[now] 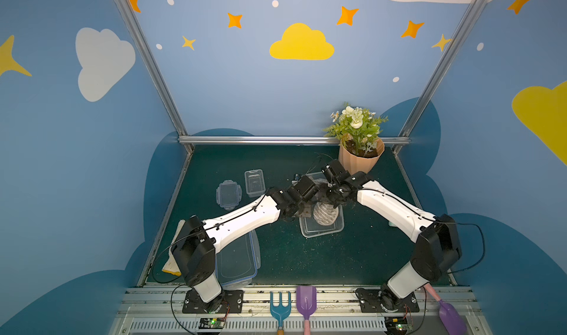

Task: Wipe the insides of the lunch boxes
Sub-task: Wipe the dirt inside the lunch box.

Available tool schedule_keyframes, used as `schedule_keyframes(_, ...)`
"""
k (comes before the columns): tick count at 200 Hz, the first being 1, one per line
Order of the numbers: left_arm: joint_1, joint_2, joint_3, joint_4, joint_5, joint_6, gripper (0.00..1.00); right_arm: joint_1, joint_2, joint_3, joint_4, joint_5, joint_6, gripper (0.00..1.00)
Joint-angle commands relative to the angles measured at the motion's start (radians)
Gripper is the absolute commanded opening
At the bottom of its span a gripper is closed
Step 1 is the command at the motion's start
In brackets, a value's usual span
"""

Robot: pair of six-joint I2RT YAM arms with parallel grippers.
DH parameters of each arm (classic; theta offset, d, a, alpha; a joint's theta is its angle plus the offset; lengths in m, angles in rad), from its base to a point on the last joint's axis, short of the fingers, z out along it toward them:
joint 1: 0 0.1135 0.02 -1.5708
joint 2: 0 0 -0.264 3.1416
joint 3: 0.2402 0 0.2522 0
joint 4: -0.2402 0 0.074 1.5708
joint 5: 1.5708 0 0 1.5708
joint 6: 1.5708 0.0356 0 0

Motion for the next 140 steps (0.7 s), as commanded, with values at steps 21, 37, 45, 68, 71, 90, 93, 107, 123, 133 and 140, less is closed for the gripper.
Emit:
schedule_keyframes(21,-0.045,-0.046,-0.043,0.0,0.13,-0.019,0.05,-0.033,0.052,0.086,0.148,0.037,-0.025,0.0)
schedule_keyframes(37,-0.043,-0.055,-0.046,0.044,0.145,-0.04,0.05,-0.027,0.036,0.044,0.253,-0.054,0.001,0.0)
schedule_keyframes(45,-0.038,-0.056,-0.038,0.053,0.14,-0.051,0.04,-0.021,0.026,0.012,0.296,-0.092,0.017,0.0)
schedule_keyframes(68,0.0,-0.06,-0.016,0.085,0.144,-0.075,0.04,0.009,-0.01,-0.094,0.402,-0.175,0.074,0.0)
schedule_keyframes(71,0.006,-0.061,-0.015,0.096,0.15,-0.079,0.04,0.014,-0.017,-0.112,0.421,-0.185,0.083,0.0)
schedule_keyframes(90,0.054,-0.067,-0.022,0.168,0.219,-0.108,0.04,0.056,-0.06,-0.234,0.559,-0.249,0.155,0.0)
schedule_keyframes(93,0.06,-0.067,-0.023,0.18,0.233,-0.113,0.05,0.063,-0.065,-0.249,0.577,-0.258,0.166,0.0)
schedule_keyframes(107,0.097,-0.062,-0.027,0.229,0.3,-0.137,0.05,0.096,-0.083,-0.299,0.637,-0.289,0.199,0.0)
schedule_keyframes(123,0.128,-0.058,-0.035,0.284,0.354,-0.163,0.04,0.136,-0.096,-0.325,0.669,-0.301,0.22,0.0)
schedule_keyframes(133,0.143,-0.06,-0.039,0.308,0.357,-0.178,0.04,0.157,-0.101,-0.333,0.673,-0.311,0.227,0.0)
schedule_keyframes(140,0.153,-0.061,-0.04,0.319,0.389,-0.186,0.04,0.17,-0.104,-0.336,0.674,-0.319,0.227,0.0)
